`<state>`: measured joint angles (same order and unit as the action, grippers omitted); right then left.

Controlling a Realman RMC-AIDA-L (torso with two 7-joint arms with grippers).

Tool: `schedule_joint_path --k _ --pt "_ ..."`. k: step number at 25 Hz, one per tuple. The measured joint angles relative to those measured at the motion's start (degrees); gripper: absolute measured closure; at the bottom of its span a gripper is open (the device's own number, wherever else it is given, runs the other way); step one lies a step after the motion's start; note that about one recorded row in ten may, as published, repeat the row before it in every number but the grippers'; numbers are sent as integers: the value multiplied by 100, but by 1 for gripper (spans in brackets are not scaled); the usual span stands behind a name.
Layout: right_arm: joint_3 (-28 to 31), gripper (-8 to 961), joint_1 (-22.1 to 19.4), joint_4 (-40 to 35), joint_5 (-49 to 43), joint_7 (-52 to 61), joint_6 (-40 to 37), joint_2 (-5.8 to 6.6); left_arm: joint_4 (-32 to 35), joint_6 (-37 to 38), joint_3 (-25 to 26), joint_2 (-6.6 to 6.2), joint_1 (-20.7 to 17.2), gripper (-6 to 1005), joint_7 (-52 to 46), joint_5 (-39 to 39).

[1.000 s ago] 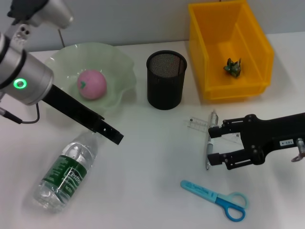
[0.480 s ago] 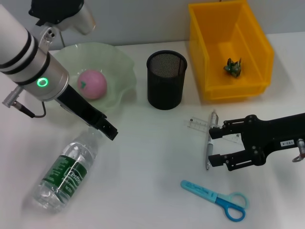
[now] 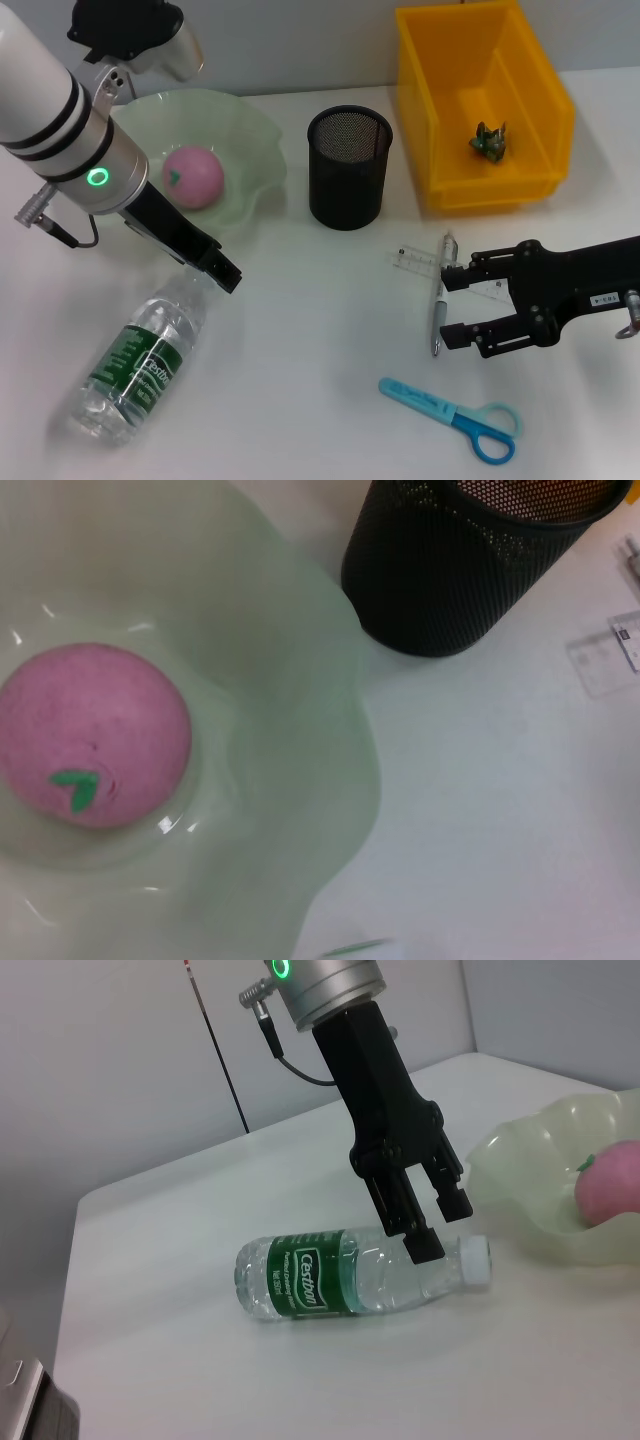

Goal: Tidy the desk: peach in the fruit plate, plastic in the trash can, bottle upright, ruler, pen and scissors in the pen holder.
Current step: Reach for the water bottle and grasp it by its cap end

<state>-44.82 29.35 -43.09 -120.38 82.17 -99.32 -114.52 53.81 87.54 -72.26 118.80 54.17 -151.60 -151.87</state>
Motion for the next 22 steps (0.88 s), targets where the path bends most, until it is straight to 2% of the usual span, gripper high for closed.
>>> schedule_joint_path --k 22 --pt "17 181 46 -6 -4 14 0 0 -382 -225 -87 -7 76 250 68 -141"
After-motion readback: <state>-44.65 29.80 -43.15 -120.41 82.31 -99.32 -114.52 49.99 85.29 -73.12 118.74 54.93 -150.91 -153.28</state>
